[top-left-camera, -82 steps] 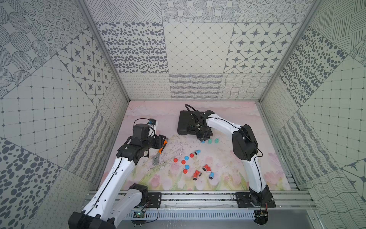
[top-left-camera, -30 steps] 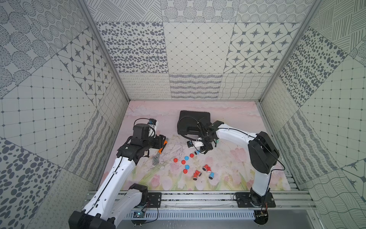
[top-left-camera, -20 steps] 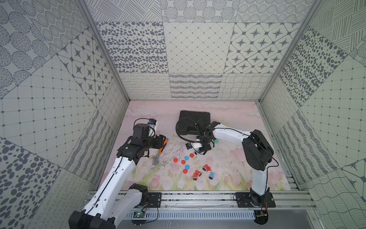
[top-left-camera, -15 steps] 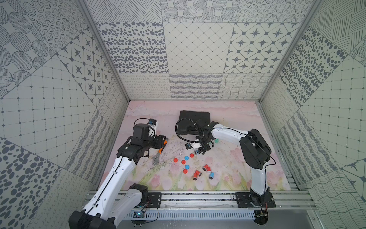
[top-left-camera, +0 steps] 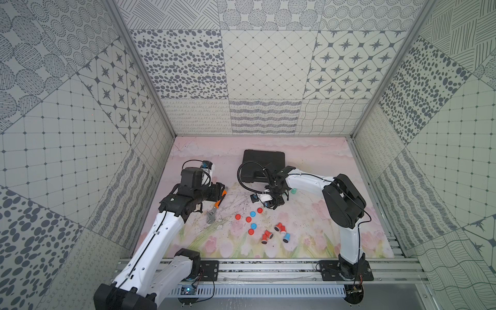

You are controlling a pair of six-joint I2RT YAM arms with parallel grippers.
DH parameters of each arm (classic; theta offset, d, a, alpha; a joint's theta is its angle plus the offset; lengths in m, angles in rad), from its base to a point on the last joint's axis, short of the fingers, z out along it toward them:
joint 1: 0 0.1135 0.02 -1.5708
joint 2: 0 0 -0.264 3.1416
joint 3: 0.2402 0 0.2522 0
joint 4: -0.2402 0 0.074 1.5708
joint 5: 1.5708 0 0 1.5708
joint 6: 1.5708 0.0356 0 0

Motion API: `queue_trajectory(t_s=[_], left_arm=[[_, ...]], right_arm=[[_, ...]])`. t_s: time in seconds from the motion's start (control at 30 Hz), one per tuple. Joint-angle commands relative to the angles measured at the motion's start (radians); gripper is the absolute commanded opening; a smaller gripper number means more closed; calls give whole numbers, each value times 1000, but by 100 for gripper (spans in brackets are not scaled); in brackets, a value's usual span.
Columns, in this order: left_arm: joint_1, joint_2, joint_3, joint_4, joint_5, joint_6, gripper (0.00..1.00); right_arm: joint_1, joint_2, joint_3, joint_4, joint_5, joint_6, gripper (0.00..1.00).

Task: Close the stamp cap
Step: Pick up the stamp from the center of the board.

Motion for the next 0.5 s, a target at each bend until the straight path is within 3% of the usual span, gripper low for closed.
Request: queue_trajectory(t_s=[0.0, 0.47], left_arm=[[3, 2, 15, -3, -2, 16, 63], [3, 14, 16, -2, -1, 16, 63]], right_arm=[[5, 11, -32, 43, -11, 28, 34], [-7, -51, -137, 154, 44, 173, 41]])
